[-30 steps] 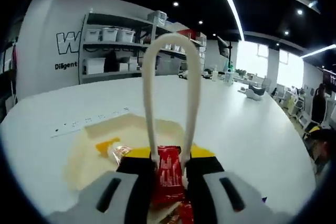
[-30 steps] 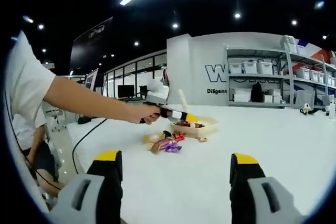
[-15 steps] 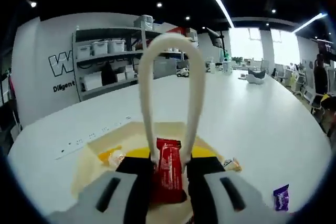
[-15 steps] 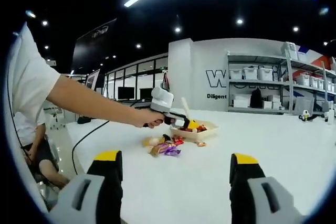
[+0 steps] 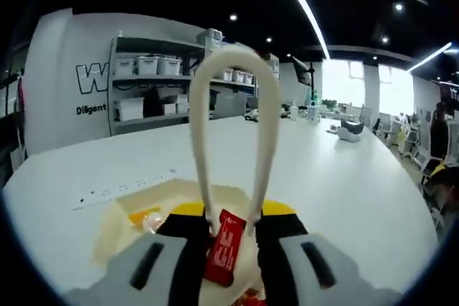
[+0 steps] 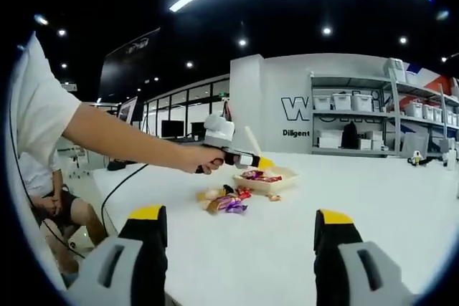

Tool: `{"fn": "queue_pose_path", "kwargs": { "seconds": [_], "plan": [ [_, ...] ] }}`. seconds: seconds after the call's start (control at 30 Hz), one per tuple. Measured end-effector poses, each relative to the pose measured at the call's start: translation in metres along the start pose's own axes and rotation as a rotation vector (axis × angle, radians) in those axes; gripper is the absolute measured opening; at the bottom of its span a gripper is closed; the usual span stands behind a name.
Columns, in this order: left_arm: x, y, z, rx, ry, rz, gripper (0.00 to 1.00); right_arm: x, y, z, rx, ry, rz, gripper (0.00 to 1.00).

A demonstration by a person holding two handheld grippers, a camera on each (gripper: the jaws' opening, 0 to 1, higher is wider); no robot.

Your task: Place the target food into the container with the food tongs after gripping and lifting it, then release it inside without dropping or visibly crushing the food.

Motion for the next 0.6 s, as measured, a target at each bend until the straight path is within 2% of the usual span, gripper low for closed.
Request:
{"fn": "queue_pose_path", "kwargs": {
  "seconds": [0.3,0.6],
  "plan": [
    [-0.01,-0.024,0.003,-0.005,-0.014,0.022,0.24,-0.003,0.004,-0.011,-0.035,-0.003,0.011,0.83],
    [-0.014,-0.06,0.025,0.007,-0.03,0.038,0.24,-0.003,0.006,-0.02,-0.079,0.001,0.021,0.83]
  ]
}}
Point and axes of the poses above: the point that each gripper's makers call its tool centre point, and the gripper's own axes: y roughly forward along the fingers, z roughly to its right, x roughly out of its underside, the point moved 10 cm from there along -y, roughly backward along the fingers, and after that the axes turned 6 degrees about y, right-handed, at the moved point
